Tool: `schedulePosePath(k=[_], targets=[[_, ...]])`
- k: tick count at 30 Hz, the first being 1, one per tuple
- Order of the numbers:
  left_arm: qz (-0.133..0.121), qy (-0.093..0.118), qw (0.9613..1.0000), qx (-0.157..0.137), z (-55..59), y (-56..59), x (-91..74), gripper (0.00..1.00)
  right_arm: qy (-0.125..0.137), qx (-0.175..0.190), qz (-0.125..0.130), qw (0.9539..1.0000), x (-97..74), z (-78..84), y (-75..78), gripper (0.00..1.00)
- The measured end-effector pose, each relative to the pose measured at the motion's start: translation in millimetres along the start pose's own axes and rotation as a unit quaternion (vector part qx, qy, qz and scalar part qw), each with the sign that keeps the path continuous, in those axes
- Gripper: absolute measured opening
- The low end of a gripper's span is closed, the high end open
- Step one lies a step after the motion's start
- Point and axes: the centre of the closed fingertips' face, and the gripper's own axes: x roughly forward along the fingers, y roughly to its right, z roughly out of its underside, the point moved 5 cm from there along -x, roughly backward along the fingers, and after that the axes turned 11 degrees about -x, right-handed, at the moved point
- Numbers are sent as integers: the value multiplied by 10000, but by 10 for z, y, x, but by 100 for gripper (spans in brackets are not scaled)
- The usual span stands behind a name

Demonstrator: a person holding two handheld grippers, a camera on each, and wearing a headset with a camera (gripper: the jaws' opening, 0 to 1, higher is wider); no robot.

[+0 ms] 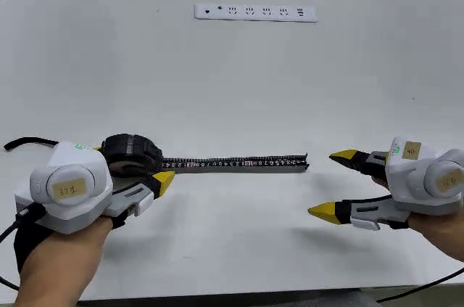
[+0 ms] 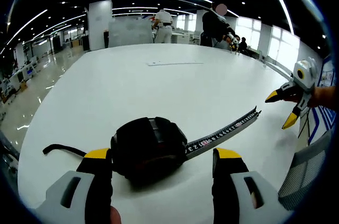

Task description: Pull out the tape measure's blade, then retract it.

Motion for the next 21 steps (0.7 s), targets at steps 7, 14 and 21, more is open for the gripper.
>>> schedulePosePath(k=[7,14,21], targets=[[-124,12,9998,-142,-10,-16,31,72,-141,-196,-174,9996,76,-7,103,57],[-265,61,9990,-366,-25,-10,40,72,-238,-408,-329,9983,124,-26,186,56],[-425,102,9973,-588,-42,-26,56,69,-258,-542,-455,9972,181,-34,250,49]])
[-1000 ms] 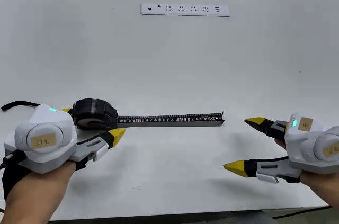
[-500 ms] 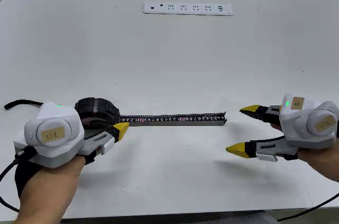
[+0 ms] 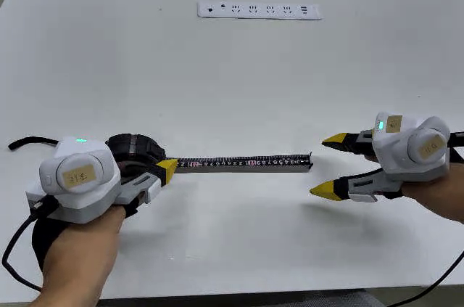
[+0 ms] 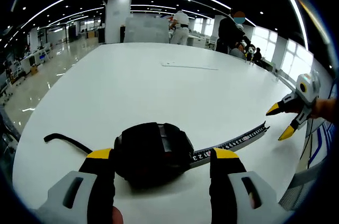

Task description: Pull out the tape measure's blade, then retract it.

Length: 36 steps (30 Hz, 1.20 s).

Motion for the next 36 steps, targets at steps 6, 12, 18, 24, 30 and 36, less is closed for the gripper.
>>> schedulePosePath(k=[6,12,18,24,30,36], targets=[[-92,26,9998,-199,-17,-15,7,66,-22,-99,-166,9998,62,12,46,42],[-160,43,9994,-296,-23,-19,14,65,-67,-251,-288,9992,93,5,85,37],[-249,43,9991,-339,-26,-32,27,63,-85,-276,-373,9989,128,2,115,35],[-316,66,9988,-371,-31,-52,30,60,-89,-298,-381,9988,141,-9,135,35],[-351,47,9987,-360,-29,-62,36,58,-94,-310,-390,9987,151,-3,153,35],[-355,29,9989,-320,-27,-61,41,58,-93,-344,-426,9985,159,-4,159,33]])
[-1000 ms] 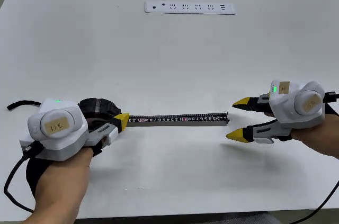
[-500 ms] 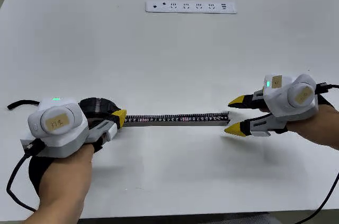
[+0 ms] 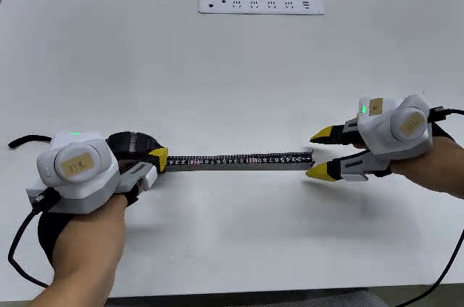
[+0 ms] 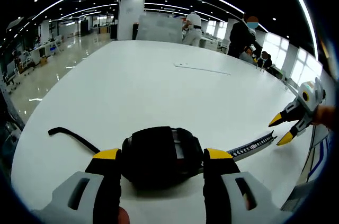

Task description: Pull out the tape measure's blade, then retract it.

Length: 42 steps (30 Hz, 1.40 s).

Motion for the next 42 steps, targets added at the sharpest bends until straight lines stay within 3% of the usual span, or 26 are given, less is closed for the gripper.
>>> schedulePosePath(k=[25,42], targets=[[61,-18,10000,0,-4,-16,15,58,-93,-289,-302,9991,93,56,-5,15],[39,-55,10000,30,-4,-15,16,57,-53,-448,-249,9987,112,51,8,11]])
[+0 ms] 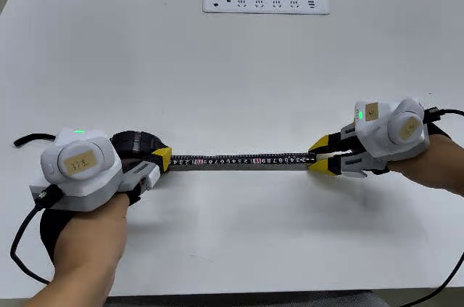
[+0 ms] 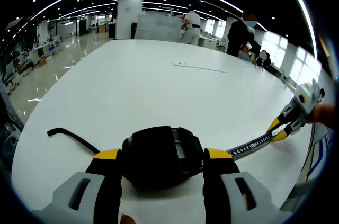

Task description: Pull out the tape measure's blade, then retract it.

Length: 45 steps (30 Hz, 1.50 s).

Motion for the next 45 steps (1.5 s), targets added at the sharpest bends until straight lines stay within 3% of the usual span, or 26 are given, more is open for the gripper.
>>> schedulePosePath(k=[19,45], targets=[[1,-103,9999,97,-3,-11,-10,54,-21,-58,-47,10000,3,-12,0,11],[79,-97,9999,-3,-2,-14,-6,54,193,-107,-138,9997,178,-255,12,10]])
